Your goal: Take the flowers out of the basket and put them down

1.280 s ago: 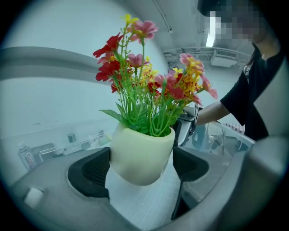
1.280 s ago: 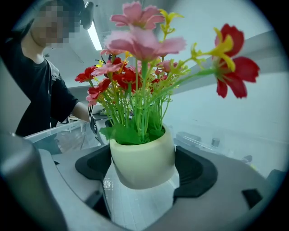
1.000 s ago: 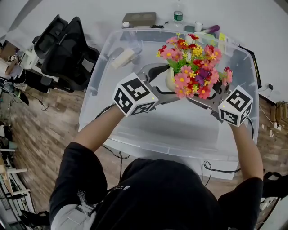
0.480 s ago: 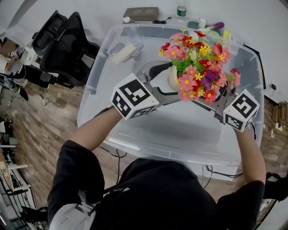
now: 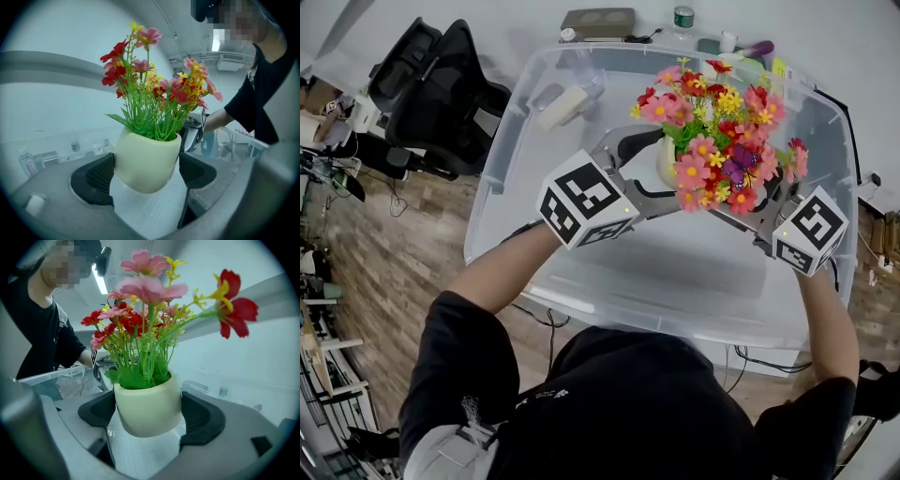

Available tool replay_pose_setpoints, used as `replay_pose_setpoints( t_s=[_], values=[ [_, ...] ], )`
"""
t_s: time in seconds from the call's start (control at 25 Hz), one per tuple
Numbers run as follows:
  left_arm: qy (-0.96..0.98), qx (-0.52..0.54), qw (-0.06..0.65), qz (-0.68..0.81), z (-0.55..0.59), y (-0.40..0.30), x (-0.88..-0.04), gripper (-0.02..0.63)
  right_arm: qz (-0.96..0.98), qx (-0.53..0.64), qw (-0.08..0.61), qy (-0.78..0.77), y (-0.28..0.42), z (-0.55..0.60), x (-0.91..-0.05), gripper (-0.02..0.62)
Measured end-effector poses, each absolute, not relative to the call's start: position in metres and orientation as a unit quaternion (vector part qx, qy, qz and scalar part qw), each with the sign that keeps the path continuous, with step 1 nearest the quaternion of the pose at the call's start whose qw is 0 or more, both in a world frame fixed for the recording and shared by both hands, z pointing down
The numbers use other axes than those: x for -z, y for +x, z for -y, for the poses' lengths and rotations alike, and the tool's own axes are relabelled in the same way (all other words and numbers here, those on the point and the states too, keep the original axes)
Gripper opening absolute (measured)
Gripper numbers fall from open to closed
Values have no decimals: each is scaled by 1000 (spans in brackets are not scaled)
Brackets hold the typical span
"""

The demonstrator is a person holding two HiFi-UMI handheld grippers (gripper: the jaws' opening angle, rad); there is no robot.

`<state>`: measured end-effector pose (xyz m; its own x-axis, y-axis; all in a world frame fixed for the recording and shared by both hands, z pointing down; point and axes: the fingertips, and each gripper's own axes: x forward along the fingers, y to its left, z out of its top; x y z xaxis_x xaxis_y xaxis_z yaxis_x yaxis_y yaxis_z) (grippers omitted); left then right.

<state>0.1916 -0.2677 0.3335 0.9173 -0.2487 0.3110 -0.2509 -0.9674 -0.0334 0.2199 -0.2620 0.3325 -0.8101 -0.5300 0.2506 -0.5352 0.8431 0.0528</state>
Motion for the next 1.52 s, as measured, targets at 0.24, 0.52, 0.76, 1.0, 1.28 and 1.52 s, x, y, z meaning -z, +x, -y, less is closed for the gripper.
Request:
replay_pose_setpoints(
  t_s=[0.24,0.52,0.76,1.0,1.28,1.52],
  values=[
    [979,-158,8,129,268,192,-335,442,952,-6,131,278,220,263,-333,445],
    [978,-161,5,130,267,191,-337,442,953,-27,123,275,220,262,-338,445],
    [979,-158,5,128,266,193,-337,442,952,-20,126,278,222,261,-336,445],
    [979,-161,5,128,266,192,-336,442,951,-11,131,279,221,260,-334,445],
    [979,-160,10,128,265,191,-334,442,953,-22,122,278,220,259,-333,445],
    [979,-159,16,127,265,191,-336,442,952,-16,127,278,220,259,-334,445]
  ],
)
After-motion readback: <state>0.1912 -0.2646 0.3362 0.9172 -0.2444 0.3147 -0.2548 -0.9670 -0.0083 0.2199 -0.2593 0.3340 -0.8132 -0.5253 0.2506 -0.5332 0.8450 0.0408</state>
